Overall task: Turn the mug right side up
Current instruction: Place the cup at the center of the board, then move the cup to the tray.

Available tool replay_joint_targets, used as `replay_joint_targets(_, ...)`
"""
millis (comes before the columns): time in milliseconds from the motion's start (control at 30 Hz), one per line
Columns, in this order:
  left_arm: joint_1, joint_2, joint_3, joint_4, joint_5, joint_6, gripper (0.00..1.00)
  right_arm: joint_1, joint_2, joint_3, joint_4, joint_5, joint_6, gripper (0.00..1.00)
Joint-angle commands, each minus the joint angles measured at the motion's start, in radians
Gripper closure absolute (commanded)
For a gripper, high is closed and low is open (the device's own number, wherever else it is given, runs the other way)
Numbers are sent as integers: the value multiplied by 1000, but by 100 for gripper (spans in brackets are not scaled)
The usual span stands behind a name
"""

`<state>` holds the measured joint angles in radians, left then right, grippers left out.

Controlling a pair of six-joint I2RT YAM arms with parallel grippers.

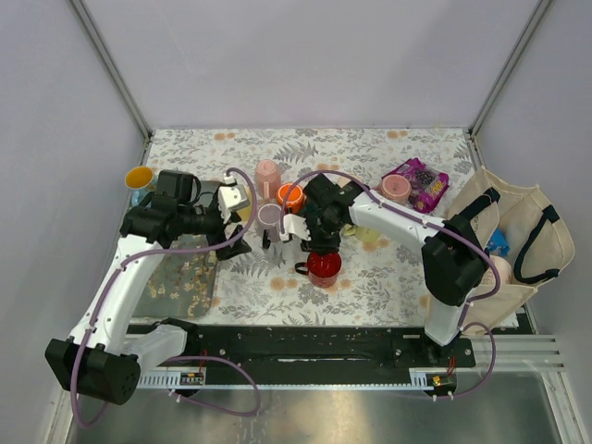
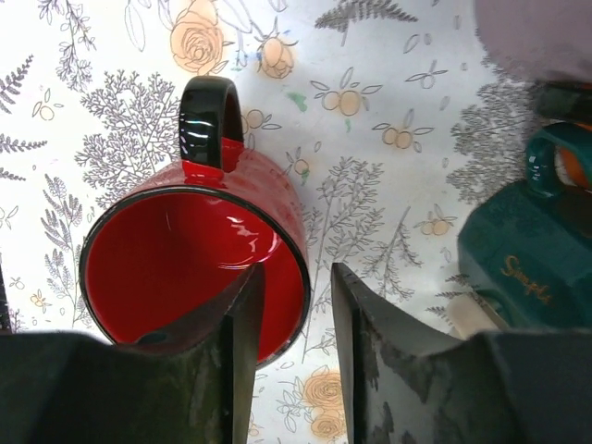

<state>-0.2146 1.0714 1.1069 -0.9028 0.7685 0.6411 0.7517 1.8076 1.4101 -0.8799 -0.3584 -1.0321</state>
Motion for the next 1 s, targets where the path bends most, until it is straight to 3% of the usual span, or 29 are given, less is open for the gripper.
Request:
replay_joint_targets(0,-49,13,51,-74,49,187,12,-46,-109,104,10,-50,99,52)
replay_joint_targets(200,-164,61,2,16,29,187,14,-270,-215,193,25,-208,427,32)
replay_joint_targets(400,-311,186,-32,157,-35,164,25,-478,-362,141,99,-226,647,30)
replay_joint_targets(567,-419,337,-12,228,-122,108,30,-496,-468,55,148,-162,676,30)
replay_joint_targets(767,-496,423,-38,373,-274,60,26,-499,-524,-6,177,-132,722,30)
replay_joint_targets(967,-546,527,-18,406,-299,43,28,-499,-545,-20,179,-132,724,30)
